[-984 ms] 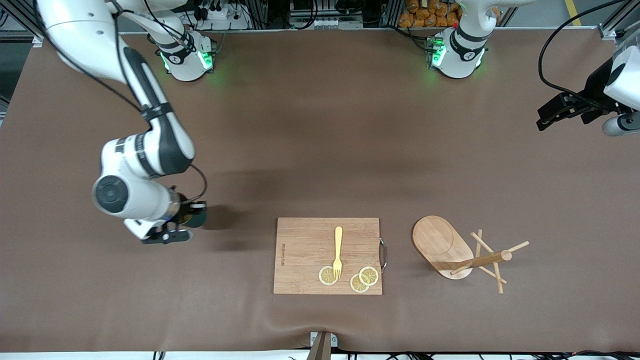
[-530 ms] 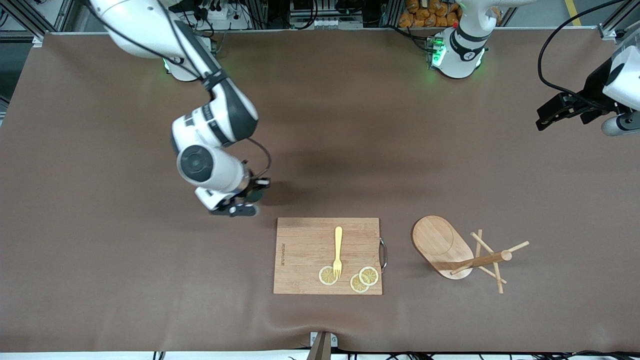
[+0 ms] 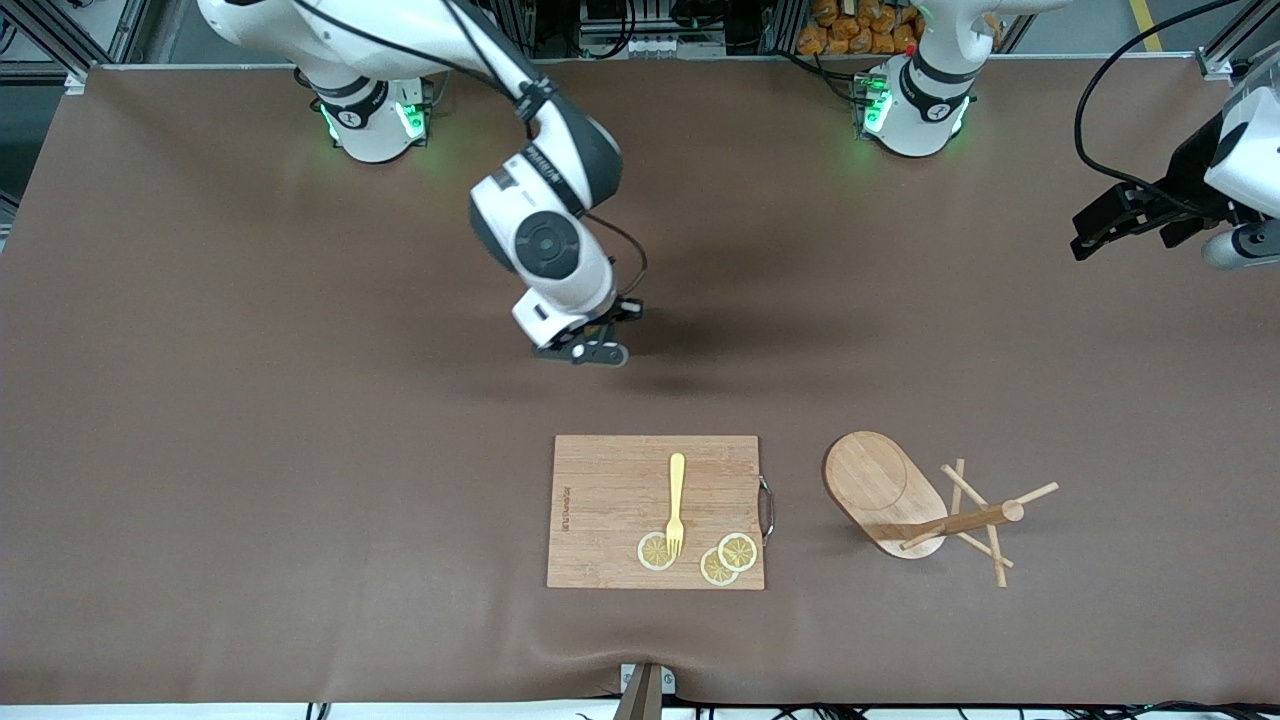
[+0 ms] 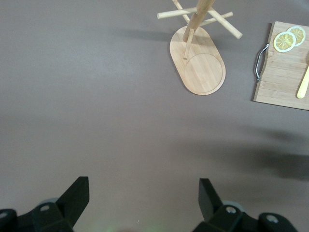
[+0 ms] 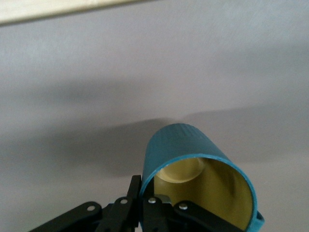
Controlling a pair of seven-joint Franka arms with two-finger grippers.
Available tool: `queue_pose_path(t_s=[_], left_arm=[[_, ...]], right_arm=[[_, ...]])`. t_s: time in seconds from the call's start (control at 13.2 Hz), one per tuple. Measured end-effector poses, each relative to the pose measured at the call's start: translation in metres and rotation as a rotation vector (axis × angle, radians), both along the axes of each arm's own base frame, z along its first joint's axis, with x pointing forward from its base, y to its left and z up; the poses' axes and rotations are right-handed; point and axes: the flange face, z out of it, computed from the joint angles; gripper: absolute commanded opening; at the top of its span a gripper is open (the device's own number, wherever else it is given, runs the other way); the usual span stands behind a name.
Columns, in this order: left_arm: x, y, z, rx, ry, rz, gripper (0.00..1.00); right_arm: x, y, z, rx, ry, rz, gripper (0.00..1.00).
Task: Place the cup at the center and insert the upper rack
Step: 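Lift the teal mug and carry it toward the table center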
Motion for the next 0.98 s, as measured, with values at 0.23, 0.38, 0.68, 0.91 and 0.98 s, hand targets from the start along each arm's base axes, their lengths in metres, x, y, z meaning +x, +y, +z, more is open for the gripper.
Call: queue_pose_path(t_s=[0.23, 0.38, 0.68, 0.91, 0.98], left_arm=[[0.0, 0.0, 0.0, 0.0, 0.0, 0.0, 1.0], [0.0, 0.0, -0.001, 0.0, 0.002, 0.0, 1.0], [0.0, 0.0, -0.001, 0.0, 0.001, 0.0, 1.0], [0.001, 0.0, -0.003, 0.0, 0.005, 0.0, 1.0], [0.003, -0.001, -0.005, 0.0, 0.009, -0.001, 1.0]], right_arm=[[-0.027, 0.026, -0.011, -0.023, 0.015, -0.01, 0.0], [-0.04, 0.038, -0.015, -0.033, 0.02, -0.016, 0.0], [-0.061, 0.06, -0.028, -0.046, 0.023, -0.027, 0.0], [-0.068, 0.069, -0.038, -0.044, 0.018, -0.022, 0.0], [-0.069, 0.069, -0.04, -0.045, 0.019, -0.021, 0.0]])
